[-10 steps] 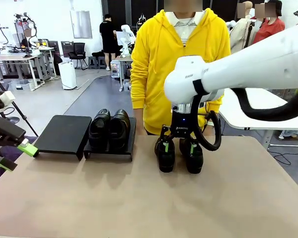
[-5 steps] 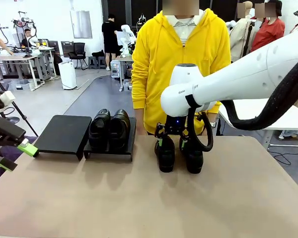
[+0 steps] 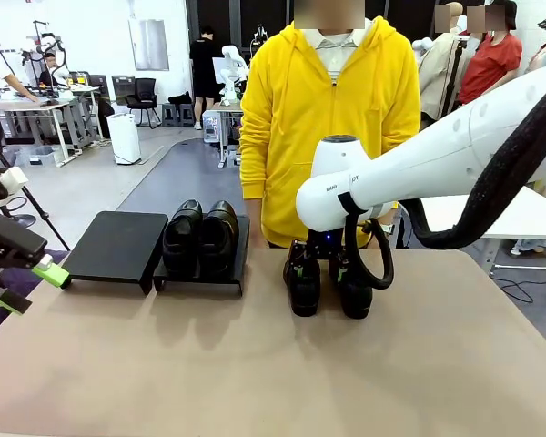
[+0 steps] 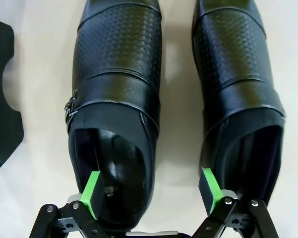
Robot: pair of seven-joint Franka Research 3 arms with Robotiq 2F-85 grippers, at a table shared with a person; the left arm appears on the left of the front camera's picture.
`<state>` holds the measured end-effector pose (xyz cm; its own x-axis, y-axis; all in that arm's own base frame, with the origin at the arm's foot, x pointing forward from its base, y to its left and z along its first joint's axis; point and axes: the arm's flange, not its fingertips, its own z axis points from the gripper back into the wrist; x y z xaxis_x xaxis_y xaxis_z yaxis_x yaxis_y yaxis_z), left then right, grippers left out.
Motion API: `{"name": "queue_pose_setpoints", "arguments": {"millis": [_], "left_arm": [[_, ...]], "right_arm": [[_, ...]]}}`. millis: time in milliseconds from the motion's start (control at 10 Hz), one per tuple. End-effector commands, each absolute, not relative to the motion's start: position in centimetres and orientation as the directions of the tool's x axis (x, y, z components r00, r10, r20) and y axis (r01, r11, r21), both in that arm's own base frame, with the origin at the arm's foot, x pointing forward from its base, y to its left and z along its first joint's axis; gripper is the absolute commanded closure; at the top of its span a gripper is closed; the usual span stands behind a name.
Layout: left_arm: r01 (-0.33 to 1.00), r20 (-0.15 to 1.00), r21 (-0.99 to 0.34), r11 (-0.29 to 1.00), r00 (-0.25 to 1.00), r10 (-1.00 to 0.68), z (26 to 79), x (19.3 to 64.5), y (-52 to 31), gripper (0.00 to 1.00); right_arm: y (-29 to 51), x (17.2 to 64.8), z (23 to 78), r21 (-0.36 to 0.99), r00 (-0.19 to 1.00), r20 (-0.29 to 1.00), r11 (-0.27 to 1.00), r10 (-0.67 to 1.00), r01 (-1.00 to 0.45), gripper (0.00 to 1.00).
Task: Organize the shoes by placing them on the stand.
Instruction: Pick up one Shoe and place it in the middle of the table.
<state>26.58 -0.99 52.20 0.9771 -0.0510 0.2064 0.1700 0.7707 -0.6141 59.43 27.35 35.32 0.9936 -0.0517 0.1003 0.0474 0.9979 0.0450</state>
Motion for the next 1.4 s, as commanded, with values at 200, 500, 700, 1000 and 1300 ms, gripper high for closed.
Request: {"name": "queue_pose_setpoints", "arguments": {"millis": [200,500,700,1000,1300], "left_arm": [[0.165,0.204,-0.629,0.760,0.978,-0.044,52.4,26.7,-0.9,0.00],[0.165,0.204,-0.629,0.760,0.978,-0.044,52.4,26.7,-0.9,0.00],[0.165,0.204,-0.629,0.760,0.978,-0.044,52.4,26.7,-0.9,0.00],[0.165,0.204,-0.629,0.760,0.978,-0.044,52.4,26.7,-0.9,0.00],[0.165,0.204,-0.629,0.760,0.978,-0.044,52.4,26.7,-0.9,0.00]], "right_arm": [[28.3,60.3,34.3,0.075,0.992,0.122,0.997,-0.039,0.030,0.00],[28.4,60.6,34.1,0.083,0.993,0.114,0.996,-0.032,0.023,1.00],[28.3,60.7,34.1,0.081,0.993,0.114,0.997,-0.031,0.022,1.00],[28.1,60.6,34.5,0.082,0.993,0.116,0.996,-0.034,0.025,1.00],[27.9,60.1,35.5,0.072,0.992,0.124,0.997,-0.023,0.014,1.00]]}}
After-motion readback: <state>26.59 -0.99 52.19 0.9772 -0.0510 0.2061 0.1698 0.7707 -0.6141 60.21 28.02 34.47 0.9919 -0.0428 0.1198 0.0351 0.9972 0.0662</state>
